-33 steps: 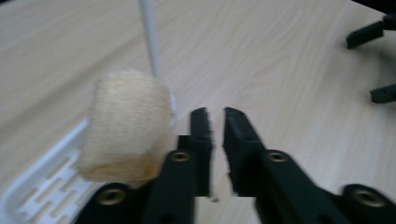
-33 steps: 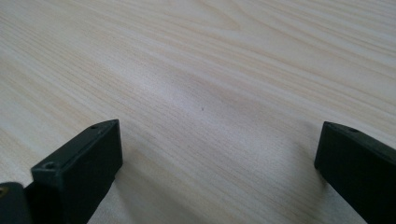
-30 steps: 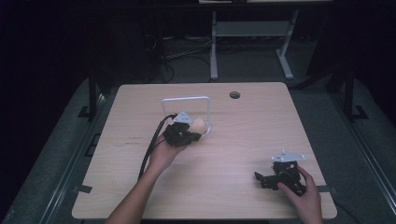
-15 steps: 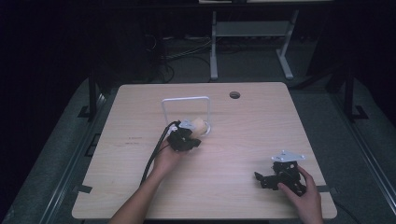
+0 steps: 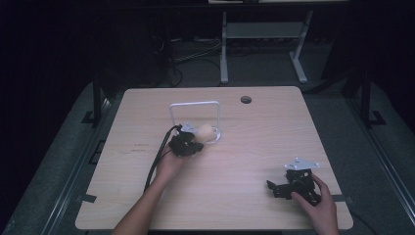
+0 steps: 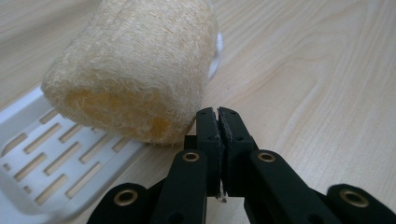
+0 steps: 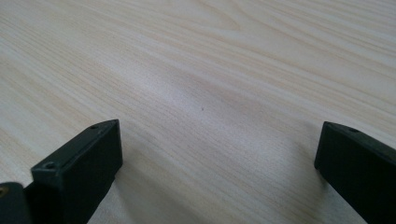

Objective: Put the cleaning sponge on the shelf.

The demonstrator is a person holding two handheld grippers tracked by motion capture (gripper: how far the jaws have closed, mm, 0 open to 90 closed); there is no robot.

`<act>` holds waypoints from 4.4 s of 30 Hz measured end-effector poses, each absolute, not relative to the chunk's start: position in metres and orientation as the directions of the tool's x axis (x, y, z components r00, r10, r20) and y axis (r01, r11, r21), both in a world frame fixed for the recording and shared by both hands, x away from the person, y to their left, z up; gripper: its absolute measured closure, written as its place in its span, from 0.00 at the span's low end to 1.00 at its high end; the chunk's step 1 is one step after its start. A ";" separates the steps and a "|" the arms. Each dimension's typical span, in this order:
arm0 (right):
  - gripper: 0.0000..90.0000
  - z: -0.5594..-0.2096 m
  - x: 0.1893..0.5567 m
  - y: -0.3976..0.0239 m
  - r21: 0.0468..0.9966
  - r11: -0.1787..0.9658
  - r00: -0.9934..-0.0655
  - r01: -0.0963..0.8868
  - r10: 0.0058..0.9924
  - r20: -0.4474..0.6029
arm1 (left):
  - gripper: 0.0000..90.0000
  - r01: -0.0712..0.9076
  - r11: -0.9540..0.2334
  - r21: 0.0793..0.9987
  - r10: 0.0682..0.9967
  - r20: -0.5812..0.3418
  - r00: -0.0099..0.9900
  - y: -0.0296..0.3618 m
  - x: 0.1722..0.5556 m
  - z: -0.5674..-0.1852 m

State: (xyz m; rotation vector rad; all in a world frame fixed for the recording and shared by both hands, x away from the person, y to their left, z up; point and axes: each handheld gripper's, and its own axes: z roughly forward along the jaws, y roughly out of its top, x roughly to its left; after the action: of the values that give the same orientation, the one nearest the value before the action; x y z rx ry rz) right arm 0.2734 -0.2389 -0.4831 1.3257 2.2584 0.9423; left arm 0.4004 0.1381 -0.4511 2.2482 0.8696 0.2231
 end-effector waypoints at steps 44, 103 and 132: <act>0.01 -0.483 0.273 -0.239 0.699 0.339 -0.497 0.630 0.867 0.028 | 0.79 0.547 -0.484 0.684 0.705 -0.066 0.706 0.177 0.389 -0.434; 0.01 -0.483 0.273 -0.239 0.699 0.338 -0.497 0.630 0.867 0.028 | 0.17 0.517 -0.418 0.747 0.767 -0.015 0.642 0.255 0.297 -0.434; 0.01 -0.483 0.273 -0.239 0.700 0.337 -0.497 0.630 0.868 0.030 | 0.15 0.542 -0.445 0.713 0.775 0.003 0.632 0.288 0.260 -0.456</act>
State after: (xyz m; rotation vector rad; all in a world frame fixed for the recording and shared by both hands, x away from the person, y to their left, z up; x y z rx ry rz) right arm 0.2734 -0.2388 -0.4831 1.3275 2.2578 0.9445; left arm 0.2595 0.2875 -0.4560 2.1601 1.0241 0.4324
